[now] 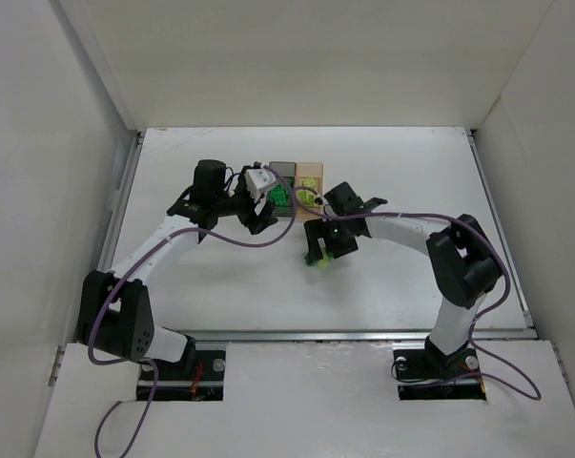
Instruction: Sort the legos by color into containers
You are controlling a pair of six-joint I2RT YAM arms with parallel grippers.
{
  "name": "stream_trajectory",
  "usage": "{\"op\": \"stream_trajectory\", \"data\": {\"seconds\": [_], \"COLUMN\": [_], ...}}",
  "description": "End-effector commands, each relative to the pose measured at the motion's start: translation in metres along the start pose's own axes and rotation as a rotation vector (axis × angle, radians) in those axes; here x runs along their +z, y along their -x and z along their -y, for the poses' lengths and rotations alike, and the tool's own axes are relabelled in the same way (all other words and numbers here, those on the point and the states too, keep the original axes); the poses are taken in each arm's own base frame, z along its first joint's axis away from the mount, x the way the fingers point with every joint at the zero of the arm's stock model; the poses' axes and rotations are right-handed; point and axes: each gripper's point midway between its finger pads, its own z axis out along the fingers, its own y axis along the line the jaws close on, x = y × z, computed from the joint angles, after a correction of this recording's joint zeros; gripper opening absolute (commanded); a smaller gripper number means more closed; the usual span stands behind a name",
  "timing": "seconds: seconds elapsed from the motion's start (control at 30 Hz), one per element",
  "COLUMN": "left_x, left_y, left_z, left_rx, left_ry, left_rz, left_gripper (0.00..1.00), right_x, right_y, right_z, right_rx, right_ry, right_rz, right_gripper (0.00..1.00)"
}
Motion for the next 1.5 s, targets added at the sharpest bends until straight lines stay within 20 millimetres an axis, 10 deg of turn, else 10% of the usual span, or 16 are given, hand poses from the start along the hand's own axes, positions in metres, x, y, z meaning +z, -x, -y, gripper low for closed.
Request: {"op": "stream_trajectory", "data": {"seconds": [0.0,0.37,0.63,1.0,1.13,1.47], "left_x": [-0.007,-0.008,-0.013,-0.012,-0.013,-0.012], "left_y": [0.019,0.02,0.017,0.009,0.008,0.007], "left_z": [0.001,0.003,0.015,0.018,0.02,0.022], "left_rx": [0.054,0.077,0.106,0.116,0.116,0.108], "left_ry": [0.003,-0.016,-0.062,-0.077,-0.077,-0.085], "left_rz": [0.053,0.055,0.042,0.034,0.034,0.039], "left_gripper": [0.73,0.73,0.73,0.73,0.73,0.73], "right_x": [-0.015,-0.021,-0.02,-0.01,-0.023,-0.025], "right_y": [0.003,-0.006,0.002,-0.016,-0.015,-0.015], "right_z": [-0.001,0.013,-0.005,-0.003,0.001,-0.011], "right_rx": [-0.067,-0.217,-0.228,-0.137,-0.107,-0.065], "right_ry": [-0.001,-0.042,0.057,0.065,0.036,0.089], "right_rz": [0.028,-0.01,0.058,-0.008,0.03,0.023], "right_gripper": [0.89,0.8,0.41,0.43,0.77,0.54]}}
